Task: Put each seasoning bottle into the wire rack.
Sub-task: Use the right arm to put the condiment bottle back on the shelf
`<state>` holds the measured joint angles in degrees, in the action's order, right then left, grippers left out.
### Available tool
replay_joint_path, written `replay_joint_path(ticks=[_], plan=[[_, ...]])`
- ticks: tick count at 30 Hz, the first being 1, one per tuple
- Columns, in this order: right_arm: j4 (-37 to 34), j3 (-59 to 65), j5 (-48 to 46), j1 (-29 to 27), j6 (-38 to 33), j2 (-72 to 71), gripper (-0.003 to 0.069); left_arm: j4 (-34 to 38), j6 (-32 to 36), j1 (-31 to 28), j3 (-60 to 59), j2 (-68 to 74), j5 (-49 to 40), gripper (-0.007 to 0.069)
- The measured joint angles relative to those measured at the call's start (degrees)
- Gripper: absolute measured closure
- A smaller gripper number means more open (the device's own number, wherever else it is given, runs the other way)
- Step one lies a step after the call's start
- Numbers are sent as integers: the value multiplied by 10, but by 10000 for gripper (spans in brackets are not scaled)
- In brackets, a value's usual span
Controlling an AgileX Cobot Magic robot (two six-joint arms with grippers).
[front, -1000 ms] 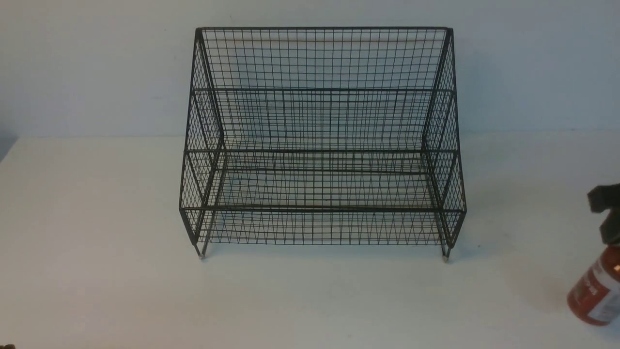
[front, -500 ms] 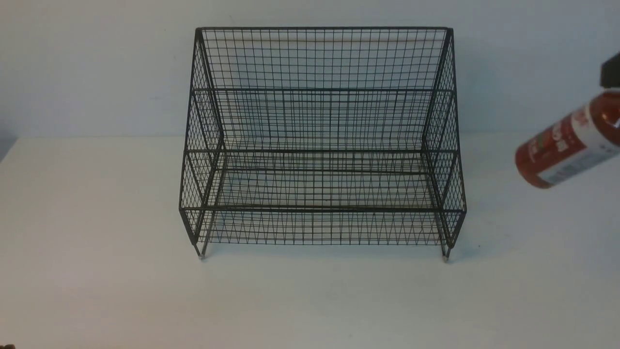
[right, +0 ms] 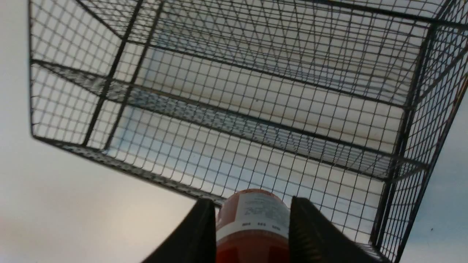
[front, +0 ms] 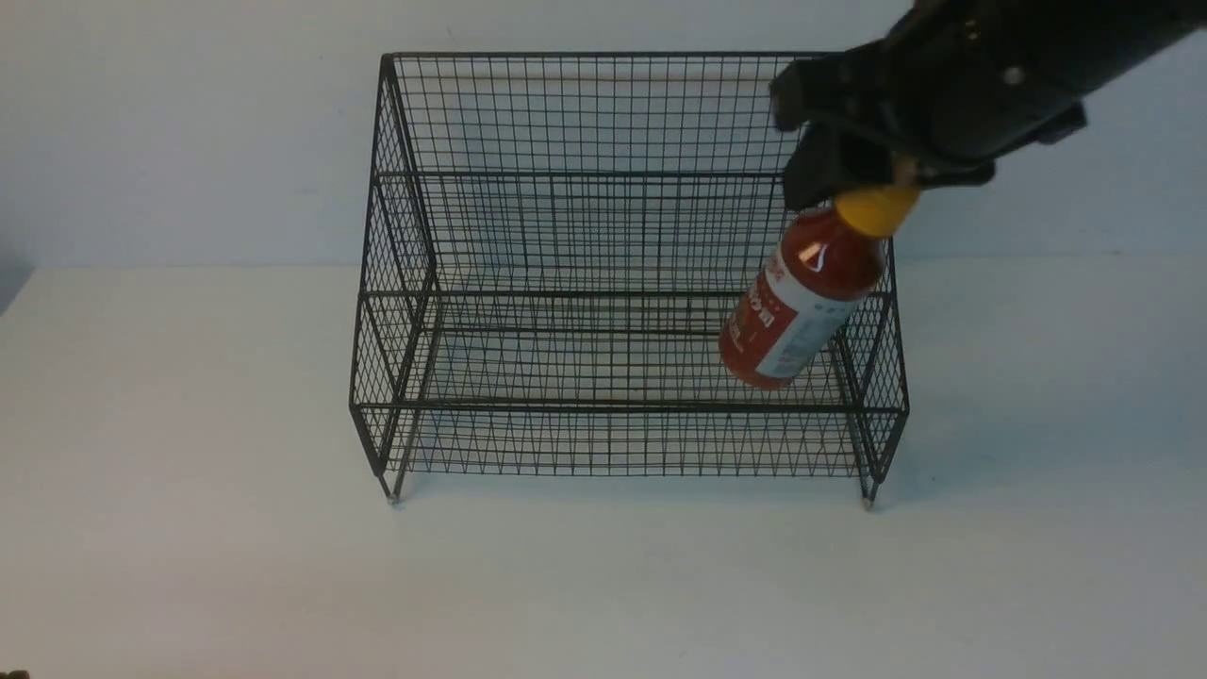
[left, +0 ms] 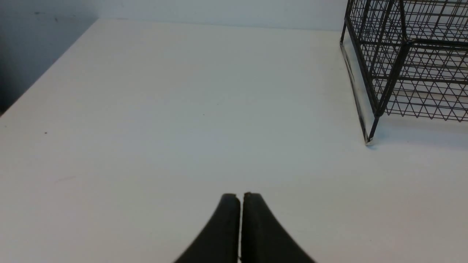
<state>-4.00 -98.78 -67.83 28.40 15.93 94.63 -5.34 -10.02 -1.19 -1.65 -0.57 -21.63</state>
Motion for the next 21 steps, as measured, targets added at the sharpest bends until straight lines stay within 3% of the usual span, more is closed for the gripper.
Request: replay_joint_path(ticks=[10,21], plan=[[107,-14,8,7,37,95,408,0,0,0,0,0,0,629],[127,-14,13,8,69,157,408,0,0,0,0,0,-1,629]])
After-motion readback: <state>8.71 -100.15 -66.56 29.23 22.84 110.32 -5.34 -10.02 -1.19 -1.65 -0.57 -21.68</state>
